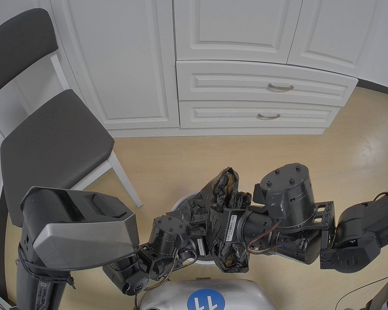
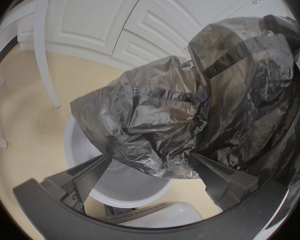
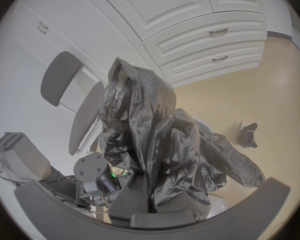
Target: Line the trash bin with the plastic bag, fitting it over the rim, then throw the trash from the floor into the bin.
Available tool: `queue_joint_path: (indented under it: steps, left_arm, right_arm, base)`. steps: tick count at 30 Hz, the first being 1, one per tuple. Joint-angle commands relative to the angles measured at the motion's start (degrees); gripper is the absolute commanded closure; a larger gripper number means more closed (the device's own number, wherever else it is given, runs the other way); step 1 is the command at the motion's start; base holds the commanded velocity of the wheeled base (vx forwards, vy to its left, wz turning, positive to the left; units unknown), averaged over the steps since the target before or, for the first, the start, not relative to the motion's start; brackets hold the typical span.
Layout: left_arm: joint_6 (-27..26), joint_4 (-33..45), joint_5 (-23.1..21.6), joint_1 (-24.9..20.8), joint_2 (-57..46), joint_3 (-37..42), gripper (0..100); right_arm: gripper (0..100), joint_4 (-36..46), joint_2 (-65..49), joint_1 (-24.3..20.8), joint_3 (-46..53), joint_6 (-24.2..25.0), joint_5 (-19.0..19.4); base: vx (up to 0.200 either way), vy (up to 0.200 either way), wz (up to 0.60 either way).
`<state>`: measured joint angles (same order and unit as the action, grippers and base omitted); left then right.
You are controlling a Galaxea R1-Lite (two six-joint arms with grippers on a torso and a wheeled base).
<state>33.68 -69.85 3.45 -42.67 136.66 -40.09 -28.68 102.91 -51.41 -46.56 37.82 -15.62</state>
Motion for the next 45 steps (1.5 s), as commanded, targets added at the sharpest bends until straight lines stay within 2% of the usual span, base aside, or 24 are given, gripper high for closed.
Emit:
queue_joint_path:
  steps: [1,10,15,21,25,29,35,36,38,40,41,43,44,45]
  left_arm:
    - [0.51,0.15,-0.02,-1.01,1.33,-1.13,0]
    - [1.12,0.24,0.07,-4.97,0.19,-0.86,0]
    - [2.00,0.33,0.15,-5.50,0.36,-0.77,0]
    - [3.67,0.68,-0.02,-4.18,2.47,-1.48,0]
    - [3.76,0.77,-2.22,-1.37,3.18,-0.95,0]
    - [3.76,0.33,-2.13,1.18,1.60,1.51,0]
    - [3.58,-0.46,-2.04,3.47,-6.23,13.02,0]
    - [3.58,-0.46,-2.04,3.47,-6.23,13.02,0]
    - [3.32,-2.39,-1.96,3.56,-9.74,19.53,0]
    - [3.32,-2.57,-1.96,3.56,-9.92,19.88,0]
    - [2.70,-6.35,-1.96,3.38,-12.38,26.30,0]
    - [2.70,-6.88,-1.96,3.20,-12.64,27.09,0]
    - [2.00,-12.50,-2.13,2.33,-14.93,34.38,0]
    - [1.47,-14.61,-2.22,1.53,-15.46,36.84,0]
  right_arm:
    - [100,0.30,-0.43,-0.18,-0.38,-0.37,-0.12]
    - [100,6.45,-5.09,-0.18,-0.73,-0.64,-0.12]
    - [100,6.36,-4.30,-0.18,-0.73,-0.64,-0.03]
    - [100,6.10,-0.78,-0.27,-2.05,-0.46,0.32]
    - [100,5.92,3.87,-0.10,-4.42,-0.20,0.59]
    - [100,5.92,6.77,0.17,-6.71,-0.29,0.85]
    - [100,5.66,12.84,0.78,-11.63,0.59,2.17]
    - [100,5.66,12.84,0.78,-11.63,0.59,2.17]
    - [100,5.57,14.77,0.61,-13.56,3.05,2.17]
    - [100,5.57,14.86,0.61,-13.65,3.14,2.17]
    - [100,4.87,16.44,0.61,-15.41,5.34,2.17]
    - [100,4.69,16.53,0.61,-15.49,5.51,2.17]
    - [100,1.88,17.94,0.78,-15.85,7.45,2.17]
    - [100,0.65,18.55,0.78,-15.85,7.89,2.17]
  base:
    - [0.000,0.000,0.00]
    - [0.000,0.000,0.00]
    - [0.000,0.000,0.00]
    - [0.000,0.000,0.00]
    - [0.000,0.000,0.00]
    - [0.000,0.000,0.00]
    - [0.000,0.000,0.00]
    - [0.000,0.000,0.00]
    - [0.000,0.000,0.00]
    - [0.000,0.000,0.00]
    - [0.000,0.000,0.00]
    - [0.000,0.000,0.00]
    - [0.000,0.000,0.00]
    - [0.000,0.000,0.00]
